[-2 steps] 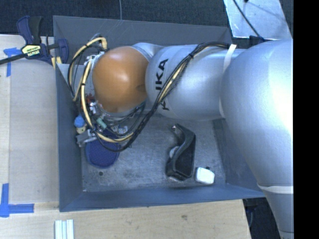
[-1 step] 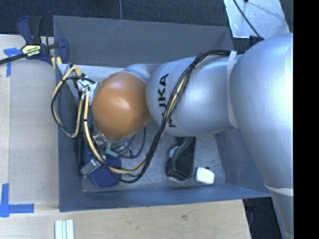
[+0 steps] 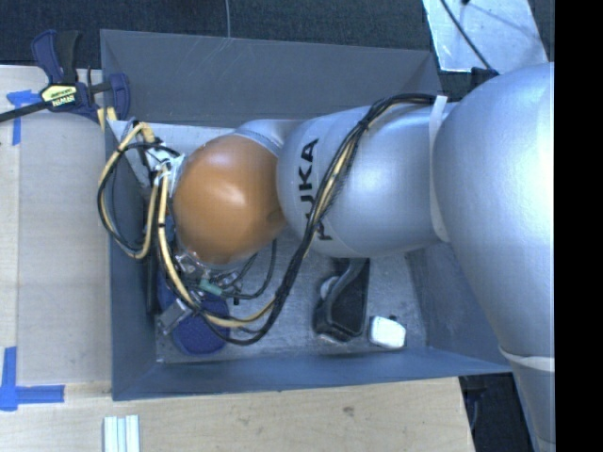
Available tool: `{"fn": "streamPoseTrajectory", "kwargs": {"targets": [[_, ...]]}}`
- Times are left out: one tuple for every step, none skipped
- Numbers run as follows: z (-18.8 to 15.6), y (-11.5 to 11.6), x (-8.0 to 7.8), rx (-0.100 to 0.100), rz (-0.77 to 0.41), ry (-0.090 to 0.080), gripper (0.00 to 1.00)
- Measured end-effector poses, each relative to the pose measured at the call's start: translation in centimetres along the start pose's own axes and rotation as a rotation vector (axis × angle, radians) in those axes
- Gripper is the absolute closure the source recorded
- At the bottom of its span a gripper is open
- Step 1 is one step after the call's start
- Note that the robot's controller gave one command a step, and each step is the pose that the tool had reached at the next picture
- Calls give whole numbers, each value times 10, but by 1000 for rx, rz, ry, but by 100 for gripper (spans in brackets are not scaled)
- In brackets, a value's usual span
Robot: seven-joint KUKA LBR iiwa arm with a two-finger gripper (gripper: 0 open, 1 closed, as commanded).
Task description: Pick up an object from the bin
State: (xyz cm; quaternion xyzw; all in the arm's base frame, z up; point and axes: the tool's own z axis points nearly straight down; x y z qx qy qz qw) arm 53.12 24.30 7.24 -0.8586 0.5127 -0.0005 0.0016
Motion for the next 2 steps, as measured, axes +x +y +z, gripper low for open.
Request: {"fn": "streamPoseTrajectory", "kwargs": {"targets": [[-97, -2, 0, 6, 2, 0, 100], [-128, -4, 0, 2, 4, -1, 100]]}}
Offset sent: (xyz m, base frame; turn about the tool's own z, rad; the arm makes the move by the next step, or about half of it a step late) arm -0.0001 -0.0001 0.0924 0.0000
